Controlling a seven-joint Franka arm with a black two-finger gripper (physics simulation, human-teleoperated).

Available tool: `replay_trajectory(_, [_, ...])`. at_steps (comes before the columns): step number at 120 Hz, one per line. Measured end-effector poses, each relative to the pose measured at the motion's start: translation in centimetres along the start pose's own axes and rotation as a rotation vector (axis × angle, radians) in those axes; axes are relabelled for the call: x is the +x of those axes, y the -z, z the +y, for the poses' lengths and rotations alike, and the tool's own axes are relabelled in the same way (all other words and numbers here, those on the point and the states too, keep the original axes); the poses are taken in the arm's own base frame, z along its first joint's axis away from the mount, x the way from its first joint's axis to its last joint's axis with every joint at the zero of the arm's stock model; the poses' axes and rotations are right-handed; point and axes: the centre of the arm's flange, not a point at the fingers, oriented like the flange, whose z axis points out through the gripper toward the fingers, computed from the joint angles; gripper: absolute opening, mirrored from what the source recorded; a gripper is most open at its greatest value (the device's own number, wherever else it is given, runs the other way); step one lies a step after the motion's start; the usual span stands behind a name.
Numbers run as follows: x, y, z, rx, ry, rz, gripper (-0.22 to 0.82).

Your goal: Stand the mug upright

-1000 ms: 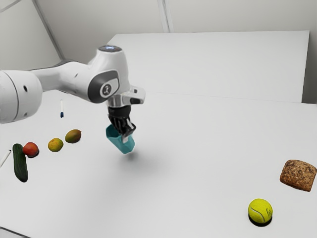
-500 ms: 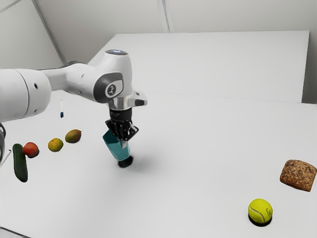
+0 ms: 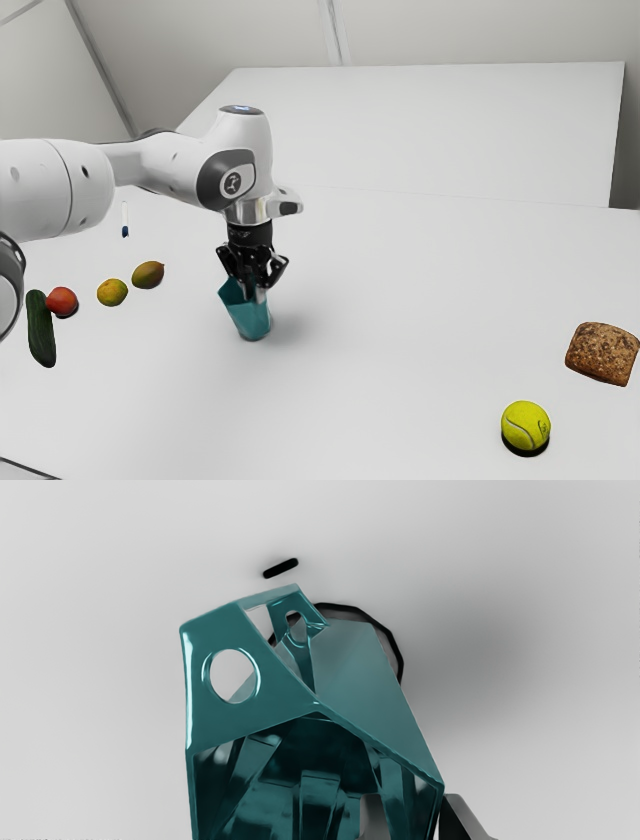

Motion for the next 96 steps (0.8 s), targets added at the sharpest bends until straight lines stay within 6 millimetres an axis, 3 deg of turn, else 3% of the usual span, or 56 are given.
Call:
replay_trajectory(13, [-0.3,0.9,-0.1,-0.006,0.016,0.02,0.11])
replay_trajectory(29, [-1.7,4.7,-0.3,-0.019,0.035,0.098,0.19])
replay_trajectory(42, [-0.5,10.1,-0.7,-0.054,0.028,0.206,0.34])
replay_trajectory(53, [0.9,14.8,-2.2,-0.095,0.018,0.294,0.43])
replay_trajectory(76, [-0.7,22.1,-4.4,-0.131,-0.038,0.414,0.53])
replay_trajectory(87, [-1.4,23.6,-4.9,-0.136,-0.071,0.41,0.56])
replay_trajectory(96, [-0.6,24.1,-5.2,-0.137,-0.096,0.39,0.57])
